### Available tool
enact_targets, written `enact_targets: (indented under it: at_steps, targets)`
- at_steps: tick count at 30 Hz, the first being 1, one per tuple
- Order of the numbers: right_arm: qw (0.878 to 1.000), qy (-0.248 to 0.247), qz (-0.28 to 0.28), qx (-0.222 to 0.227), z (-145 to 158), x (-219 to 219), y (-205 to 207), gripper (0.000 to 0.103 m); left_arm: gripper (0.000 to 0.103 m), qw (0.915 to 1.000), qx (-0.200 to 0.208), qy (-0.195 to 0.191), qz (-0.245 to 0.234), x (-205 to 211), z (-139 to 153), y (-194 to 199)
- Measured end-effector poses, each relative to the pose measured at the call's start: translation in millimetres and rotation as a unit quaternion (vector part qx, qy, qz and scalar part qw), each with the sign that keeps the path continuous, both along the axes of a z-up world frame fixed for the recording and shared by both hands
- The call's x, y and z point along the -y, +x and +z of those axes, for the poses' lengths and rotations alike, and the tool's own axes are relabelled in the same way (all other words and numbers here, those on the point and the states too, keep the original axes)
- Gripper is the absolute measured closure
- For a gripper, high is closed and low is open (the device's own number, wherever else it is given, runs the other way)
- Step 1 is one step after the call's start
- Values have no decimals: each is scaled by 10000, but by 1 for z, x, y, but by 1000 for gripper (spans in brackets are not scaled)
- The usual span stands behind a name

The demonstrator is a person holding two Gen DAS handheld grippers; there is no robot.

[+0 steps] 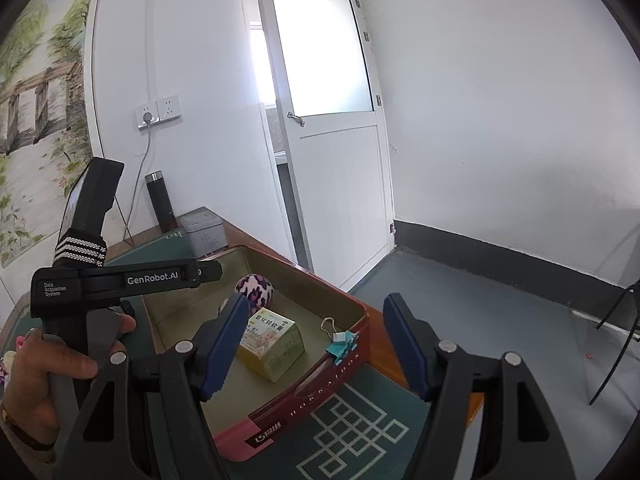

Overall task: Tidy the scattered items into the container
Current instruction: 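Lower the pink leopard plush into the red tin and open the left tool, then move both tools back from the tin over the remaining items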

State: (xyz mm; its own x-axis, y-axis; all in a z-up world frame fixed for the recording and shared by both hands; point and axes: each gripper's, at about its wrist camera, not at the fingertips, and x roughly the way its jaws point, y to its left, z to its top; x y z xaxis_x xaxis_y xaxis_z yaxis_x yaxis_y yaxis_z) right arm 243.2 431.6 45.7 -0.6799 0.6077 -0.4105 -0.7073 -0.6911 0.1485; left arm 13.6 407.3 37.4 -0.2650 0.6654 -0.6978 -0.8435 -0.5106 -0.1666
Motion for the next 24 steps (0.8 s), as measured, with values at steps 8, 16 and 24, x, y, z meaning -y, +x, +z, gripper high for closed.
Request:
enact_targets:
  at_steps: [8, 16, 24]
  targets:
    - [9998, -116, 136, -108, 6, 18, -4, 25, 0, 9995, 114, -185, -241, 6, 2, 16]
    - [9997, -145, 116, -173, 4, 28, 1, 25, 0, 9983, 455, -167, -329, 12, -6, 9]
    - [9988, -360, 294, -165, -4, 28, -4, 25, 0, 9995, 119, -184, -245, 31, 9, 15]
